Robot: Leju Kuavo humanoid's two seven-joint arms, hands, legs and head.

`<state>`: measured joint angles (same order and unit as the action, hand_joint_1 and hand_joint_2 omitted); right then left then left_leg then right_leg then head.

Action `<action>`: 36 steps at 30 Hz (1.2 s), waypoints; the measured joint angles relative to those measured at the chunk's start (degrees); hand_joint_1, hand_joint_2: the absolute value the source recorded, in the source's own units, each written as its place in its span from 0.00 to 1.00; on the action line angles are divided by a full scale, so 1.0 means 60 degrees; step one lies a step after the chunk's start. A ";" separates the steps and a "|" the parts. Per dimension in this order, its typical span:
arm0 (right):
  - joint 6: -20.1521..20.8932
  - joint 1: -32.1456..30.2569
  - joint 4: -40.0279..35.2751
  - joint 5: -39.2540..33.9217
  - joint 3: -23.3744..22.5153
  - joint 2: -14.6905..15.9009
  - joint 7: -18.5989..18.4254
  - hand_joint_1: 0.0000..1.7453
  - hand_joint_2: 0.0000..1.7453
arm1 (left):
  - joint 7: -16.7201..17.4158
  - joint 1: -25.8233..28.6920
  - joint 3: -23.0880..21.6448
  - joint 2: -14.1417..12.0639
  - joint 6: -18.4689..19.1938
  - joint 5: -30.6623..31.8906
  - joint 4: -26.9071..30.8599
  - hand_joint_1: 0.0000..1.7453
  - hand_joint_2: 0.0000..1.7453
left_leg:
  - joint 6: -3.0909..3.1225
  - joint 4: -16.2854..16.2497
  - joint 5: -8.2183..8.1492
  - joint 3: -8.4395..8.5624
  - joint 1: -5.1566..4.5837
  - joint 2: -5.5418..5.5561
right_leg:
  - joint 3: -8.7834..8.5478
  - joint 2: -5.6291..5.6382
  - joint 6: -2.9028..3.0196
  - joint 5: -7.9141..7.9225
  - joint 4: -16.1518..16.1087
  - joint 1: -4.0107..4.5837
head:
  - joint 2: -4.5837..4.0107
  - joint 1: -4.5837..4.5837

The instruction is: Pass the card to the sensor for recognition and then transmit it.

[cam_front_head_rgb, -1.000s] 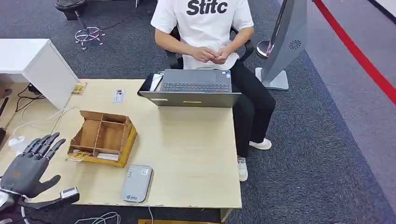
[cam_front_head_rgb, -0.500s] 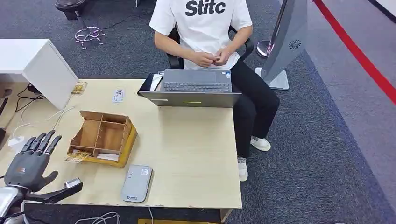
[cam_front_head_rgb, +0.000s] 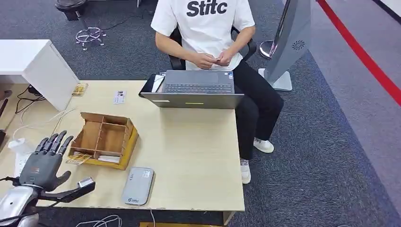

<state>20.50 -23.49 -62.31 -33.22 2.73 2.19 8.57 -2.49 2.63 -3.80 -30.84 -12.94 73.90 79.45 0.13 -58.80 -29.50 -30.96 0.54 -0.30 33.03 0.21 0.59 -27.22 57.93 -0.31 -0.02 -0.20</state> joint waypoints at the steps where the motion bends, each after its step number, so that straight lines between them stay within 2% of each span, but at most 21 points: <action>1: -0.0007 -0.0005 -0.0032 -0.0014 0.0004 0.0000 -0.0007 0.00 1.00 | 0.0032 0.0001 -0.0022 0.0044 -0.0004 -0.0004 0.0029 0.00 1.00 | 0.0000 0.0000 0.0000 0.0000 0.0000 0.0001 | 0.0000 -0.0001 0.0000 0.0000 0.0000 0.0000 | 0.0000 0.0000; 12: -0.0036 -0.0029 -0.0200 -0.0025 0.0018 0.0000 -0.0106 0.00 1.00 | 0.0444 -0.0020 -0.0255 0.0480 0.0335 0.0087 0.0335 0.00 1.00 | 0.0000 0.0000 0.0000 -0.0001 -0.0001 0.0001 | 0.0000 -0.0001 0.0000 0.0000 0.0000 0.0000 | 0.0000 -0.0004; 24: -0.0033 0.0042 -0.0197 0.0055 0.0018 0.0000 -0.0207 0.00 1.00 | 0.0772 -0.0377 -0.0324 0.0703 0.0732 0.0117 0.0295 0.00 1.00 | 0.0000 0.0000 0.0000 -0.0003 0.0000 0.0000 | -0.0004 0.0000 0.0000 0.0000 0.0000 0.0000 | 0.0000 -0.0004; 36: -0.0029 0.0080 -0.0197 0.0189 0.0015 0.0000 -0.0233 0.00 1.00 | 0.0907 -0.0513 -0.0317 0.0787 0.0729 0.0095 -0.0029 0.00 1.00 | 0.0000 0.0000 0.0000 -0.0006 0.0001 0.0003 | -0.0003 -0.0004 0.0000 0.0000 0.0000 0.0000 | 0.0000 0.0000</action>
<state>20.33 -23.01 -63.49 -32.09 2.82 2.19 7.17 2.95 -0.45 -5.70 -26.12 -8.57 74.47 79.28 0.13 -58.80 -29.50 -30.99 0.55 -0.28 33.01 0.19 0.59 -27.22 57.94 -0.31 -0.02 -0.20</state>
